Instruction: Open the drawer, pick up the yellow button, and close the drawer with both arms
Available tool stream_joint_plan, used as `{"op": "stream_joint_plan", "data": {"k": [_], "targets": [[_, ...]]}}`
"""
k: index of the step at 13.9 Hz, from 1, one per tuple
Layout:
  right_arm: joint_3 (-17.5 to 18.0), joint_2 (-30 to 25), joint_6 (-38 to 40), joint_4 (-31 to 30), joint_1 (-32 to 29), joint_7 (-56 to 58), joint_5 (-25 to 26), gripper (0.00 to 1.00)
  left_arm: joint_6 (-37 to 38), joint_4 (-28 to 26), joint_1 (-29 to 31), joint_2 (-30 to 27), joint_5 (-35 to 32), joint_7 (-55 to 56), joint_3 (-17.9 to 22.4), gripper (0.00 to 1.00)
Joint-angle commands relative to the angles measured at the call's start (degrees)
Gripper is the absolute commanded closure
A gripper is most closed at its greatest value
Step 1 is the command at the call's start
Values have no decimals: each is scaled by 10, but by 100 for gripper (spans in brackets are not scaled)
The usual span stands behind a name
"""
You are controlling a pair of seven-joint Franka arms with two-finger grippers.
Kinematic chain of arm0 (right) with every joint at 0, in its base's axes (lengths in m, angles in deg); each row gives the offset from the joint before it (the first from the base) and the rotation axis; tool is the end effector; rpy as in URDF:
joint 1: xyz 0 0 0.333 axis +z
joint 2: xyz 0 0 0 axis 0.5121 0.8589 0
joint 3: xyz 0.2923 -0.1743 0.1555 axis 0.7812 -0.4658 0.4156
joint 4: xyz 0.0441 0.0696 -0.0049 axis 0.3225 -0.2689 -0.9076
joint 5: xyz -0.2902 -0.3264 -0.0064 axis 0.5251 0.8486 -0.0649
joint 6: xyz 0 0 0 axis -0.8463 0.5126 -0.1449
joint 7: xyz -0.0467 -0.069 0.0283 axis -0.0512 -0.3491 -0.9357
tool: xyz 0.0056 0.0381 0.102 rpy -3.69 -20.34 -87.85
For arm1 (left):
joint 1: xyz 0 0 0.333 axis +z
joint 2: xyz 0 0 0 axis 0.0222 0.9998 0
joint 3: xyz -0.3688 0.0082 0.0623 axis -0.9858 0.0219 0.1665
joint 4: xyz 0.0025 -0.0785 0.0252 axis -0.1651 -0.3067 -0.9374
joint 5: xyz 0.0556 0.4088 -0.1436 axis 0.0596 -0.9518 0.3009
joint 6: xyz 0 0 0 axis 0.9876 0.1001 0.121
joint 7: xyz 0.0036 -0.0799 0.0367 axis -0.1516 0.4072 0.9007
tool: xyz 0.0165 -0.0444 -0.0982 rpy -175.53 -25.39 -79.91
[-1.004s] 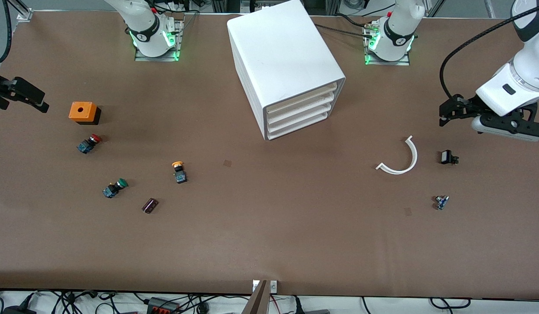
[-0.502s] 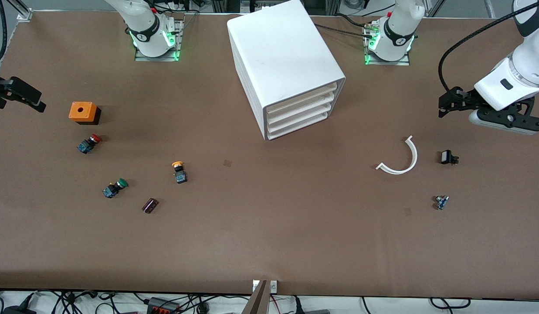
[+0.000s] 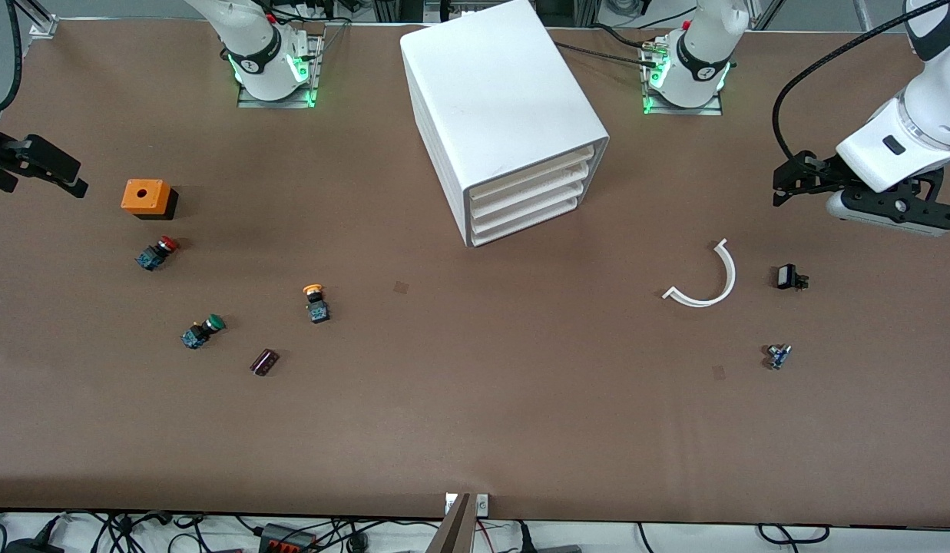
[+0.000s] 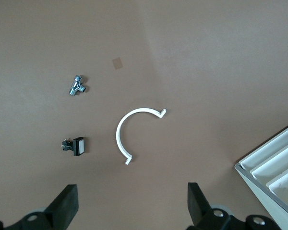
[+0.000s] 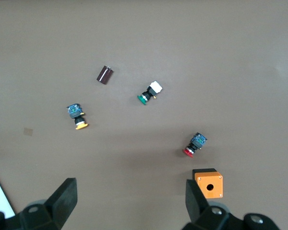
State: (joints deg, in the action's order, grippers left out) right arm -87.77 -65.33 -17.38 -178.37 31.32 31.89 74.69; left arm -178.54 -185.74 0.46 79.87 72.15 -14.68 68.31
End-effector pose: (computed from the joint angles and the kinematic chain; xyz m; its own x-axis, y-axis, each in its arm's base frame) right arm 0.6044 -0.0124 0.6914 0.9971 -0.0555 0.0529 -0.0564 -0.9983 0.0139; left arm 0.5987 -0.0467 0.6276 0.9770 -0.2123 -0.0195 -0.2123 -0.9772 0.0027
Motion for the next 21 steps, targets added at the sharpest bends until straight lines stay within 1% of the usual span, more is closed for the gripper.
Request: {"op": "stream_joint_plan", "data": {"k": [1,3,7,12,21], "targets": [[0,-9,5,-3,9,-7,0,0,5,5,-1,-2,1,-10,4,0],[-6,-9,6,-2,10,-4,0,0,5,6,-2,-3,1,-7,4,0],[-6,-12,8,1,9,5,-1,0,2,8,-2,-4,3,-10,4,0],[1,-14,8,4,11,8,0,0,5,8,-5,-6,3,32,2,0],[-7,-16,24,4,5,32,5,0,7,8,-5,-7,3,32,-4,0]]}}
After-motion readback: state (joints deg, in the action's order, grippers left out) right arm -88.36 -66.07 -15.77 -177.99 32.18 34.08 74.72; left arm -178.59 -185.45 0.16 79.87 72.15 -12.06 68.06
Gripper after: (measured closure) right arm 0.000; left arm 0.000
